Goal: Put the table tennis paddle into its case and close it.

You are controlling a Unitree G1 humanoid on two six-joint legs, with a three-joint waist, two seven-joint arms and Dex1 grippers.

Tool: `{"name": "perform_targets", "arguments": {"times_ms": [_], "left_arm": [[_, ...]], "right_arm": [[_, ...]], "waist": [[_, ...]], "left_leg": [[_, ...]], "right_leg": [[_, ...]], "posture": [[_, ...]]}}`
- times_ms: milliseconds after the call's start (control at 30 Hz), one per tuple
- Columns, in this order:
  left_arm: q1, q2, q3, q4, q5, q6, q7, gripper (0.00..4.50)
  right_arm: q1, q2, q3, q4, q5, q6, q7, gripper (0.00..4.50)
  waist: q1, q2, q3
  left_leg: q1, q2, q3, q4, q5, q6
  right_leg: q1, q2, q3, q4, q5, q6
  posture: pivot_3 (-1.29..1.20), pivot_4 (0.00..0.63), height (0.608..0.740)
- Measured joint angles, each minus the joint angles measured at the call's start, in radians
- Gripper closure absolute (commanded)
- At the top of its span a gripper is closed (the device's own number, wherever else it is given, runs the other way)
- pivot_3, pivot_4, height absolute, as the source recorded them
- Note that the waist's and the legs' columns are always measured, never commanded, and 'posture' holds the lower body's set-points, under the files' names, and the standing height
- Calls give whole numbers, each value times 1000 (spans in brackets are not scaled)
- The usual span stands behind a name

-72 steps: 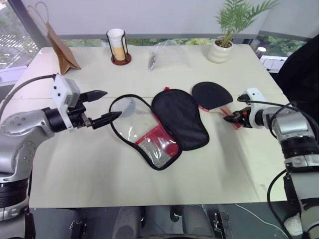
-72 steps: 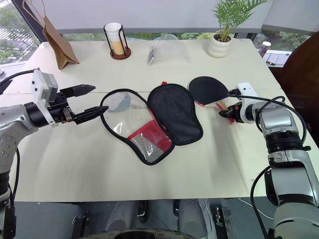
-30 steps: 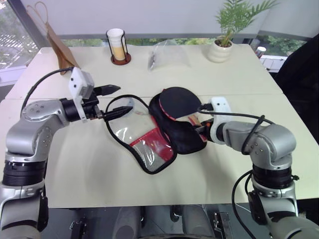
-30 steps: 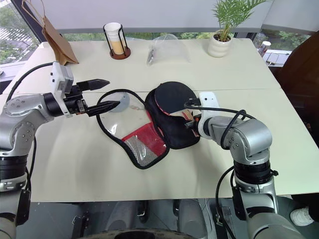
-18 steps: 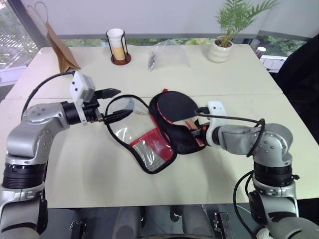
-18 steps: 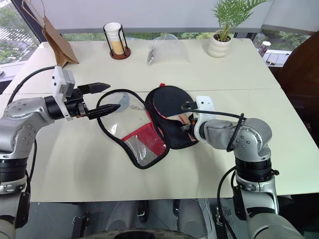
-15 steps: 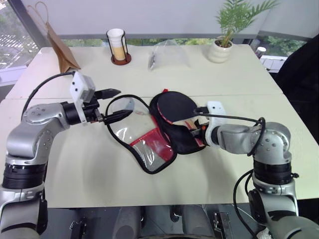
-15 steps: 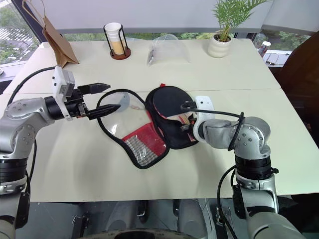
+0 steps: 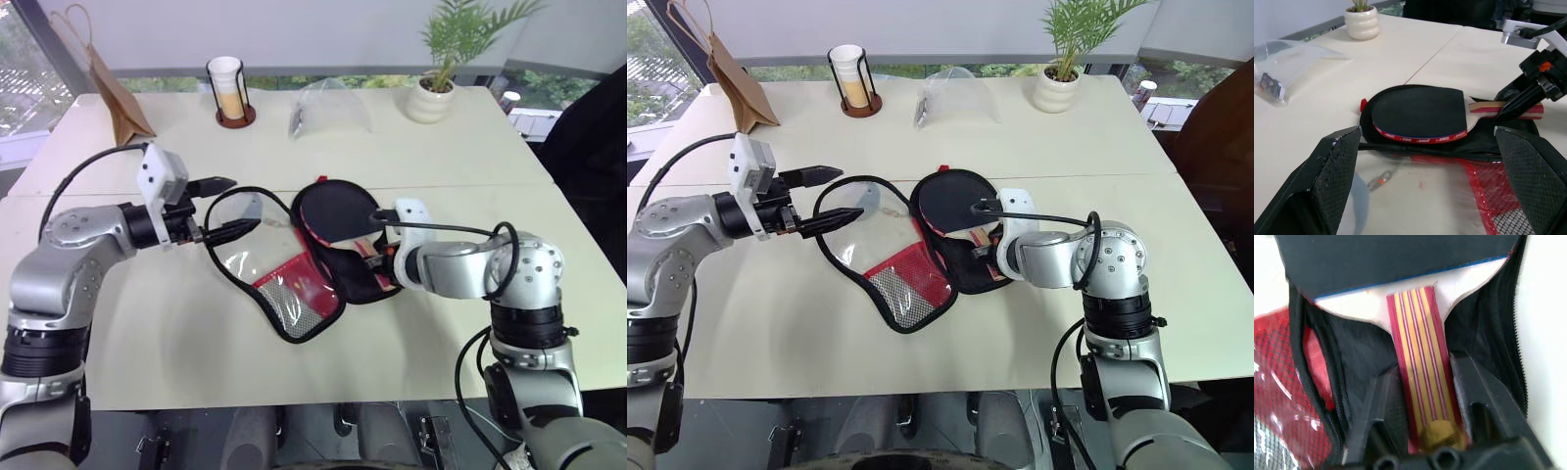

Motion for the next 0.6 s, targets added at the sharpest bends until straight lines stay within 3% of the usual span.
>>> {"name": "perform_targets", "arguments": {"times_ms": [100, 133, 333, 600], "left_arm": [[8, 1, 2, -10, 0, 9, 1, 0], [8, 1, 4, -11, -1, 10, 1, 0], [7, 1, 5, -11, 0, 12, 0, 0], [4, 32, 7, -5, -1, 15, -29, 0]], "right_arm": [[-3, -24, 28, 0, 21, 0, 2, 188], [-9, -35, 36, -1, 20, 0, 6, 85], [-109, -161, 46, -48, -56, -7, 201, 85], [-132, -437, 41, -128, -311, -307, 886, 85]], "waist": [[0, 0, 0], [1, 0, 0], [5, 0, 0], [9, 0, 0]], "left_leg": [[0, 0, 0, 0, 0, 0], [0, 0, 0, 0, 0, 0], [0, 0, -1, 0, 0, 0], [-2, 0, -1, 0, -1, 0]], "right_leg": [[0, 0, 0, 0, 0, 0], [0, 0, 0, 0, 0, 0], [0, 0, 0, -1, 0, 0], [-1, 0, -1, -3, 0, 0]], "posture": [[0, 150, 735], [0, 150, 735], [0, 150, 735], [0, 150, 735]]}}
